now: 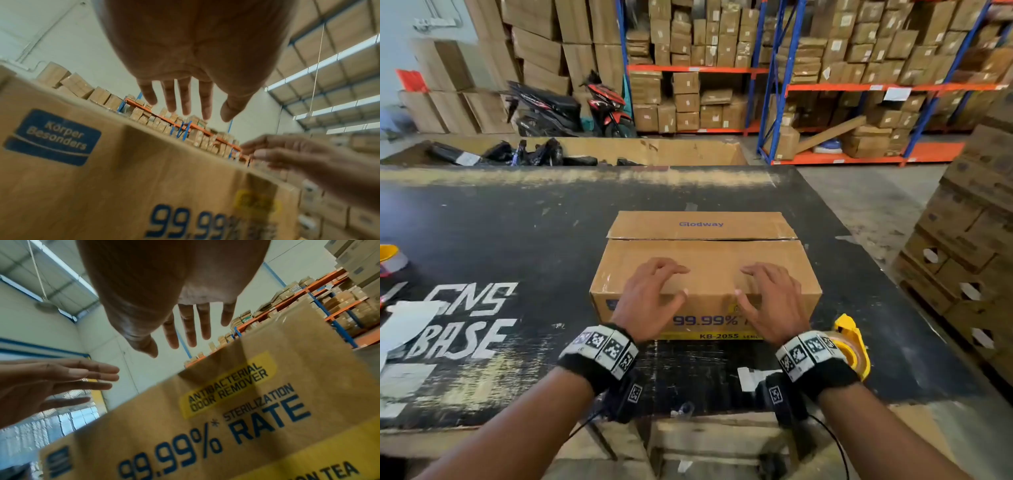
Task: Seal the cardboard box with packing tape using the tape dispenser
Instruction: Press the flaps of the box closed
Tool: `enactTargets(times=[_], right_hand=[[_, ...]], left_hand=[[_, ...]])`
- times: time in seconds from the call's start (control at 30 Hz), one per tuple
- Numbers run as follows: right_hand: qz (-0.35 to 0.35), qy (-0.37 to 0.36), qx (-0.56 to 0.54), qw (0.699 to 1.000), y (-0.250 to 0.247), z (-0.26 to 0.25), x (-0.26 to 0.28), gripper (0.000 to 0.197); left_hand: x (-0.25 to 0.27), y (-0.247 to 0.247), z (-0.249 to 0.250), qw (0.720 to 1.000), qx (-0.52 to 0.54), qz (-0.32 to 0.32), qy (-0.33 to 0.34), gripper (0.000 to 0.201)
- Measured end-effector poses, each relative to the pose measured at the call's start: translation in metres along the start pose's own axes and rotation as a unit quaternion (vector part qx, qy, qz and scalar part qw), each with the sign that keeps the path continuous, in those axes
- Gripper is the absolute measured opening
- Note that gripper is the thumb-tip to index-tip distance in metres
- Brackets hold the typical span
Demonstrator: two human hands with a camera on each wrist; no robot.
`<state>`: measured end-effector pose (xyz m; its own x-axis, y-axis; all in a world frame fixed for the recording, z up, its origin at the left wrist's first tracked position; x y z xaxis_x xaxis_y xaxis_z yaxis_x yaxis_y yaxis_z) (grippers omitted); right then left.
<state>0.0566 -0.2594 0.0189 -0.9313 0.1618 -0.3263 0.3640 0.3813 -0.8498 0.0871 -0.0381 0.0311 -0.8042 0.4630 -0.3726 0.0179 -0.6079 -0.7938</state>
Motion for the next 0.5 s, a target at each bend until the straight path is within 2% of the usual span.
enactTargets(times=[0.1, 0.17, 0.33, 0.5], right_hand=[[-0.038, 0.024, 0.064, 0.997, 0.023, 0.008, -0.020, 0.052], [-0.050, 0.042, 0.077, 0.995, 0.033, 0.014, -0.024, 0.052], [-0.018, 0.042, 0.086, 0.995, 0.038, 0.019, -0.023, 0.052], [-0.022, 0.037, 0.038, 0.998, 0.036, 0.022, -0.022, 0.051]], left_hand=[[-0.012, 0.024, -0.019, 0.991, -0.115, -0.056, -0.037, 0.051], [-0.011, 0.036, -0.024, 0.985, -0.148, -0.076, -0.040, 0.051], [-0.039, 0.034, -0.027, 0.986, -0.142, -0.042, -0.080, 0.049], [-0.083, 0.066, -0.033, 0.978, -0.170, -0.097, -0.071, 0.073]])
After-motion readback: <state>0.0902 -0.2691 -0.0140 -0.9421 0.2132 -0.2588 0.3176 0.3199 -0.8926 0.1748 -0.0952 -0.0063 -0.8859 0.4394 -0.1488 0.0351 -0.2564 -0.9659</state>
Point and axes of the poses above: each hand's wrist, its own x-axis away from the middle knuckle, its own y-axis out of the palm, z = x × y, the point moved 10 cm from there along -x, towards the middle knuckle, and after that the axes turned 7 degrees about y, right-handed, at the moved point
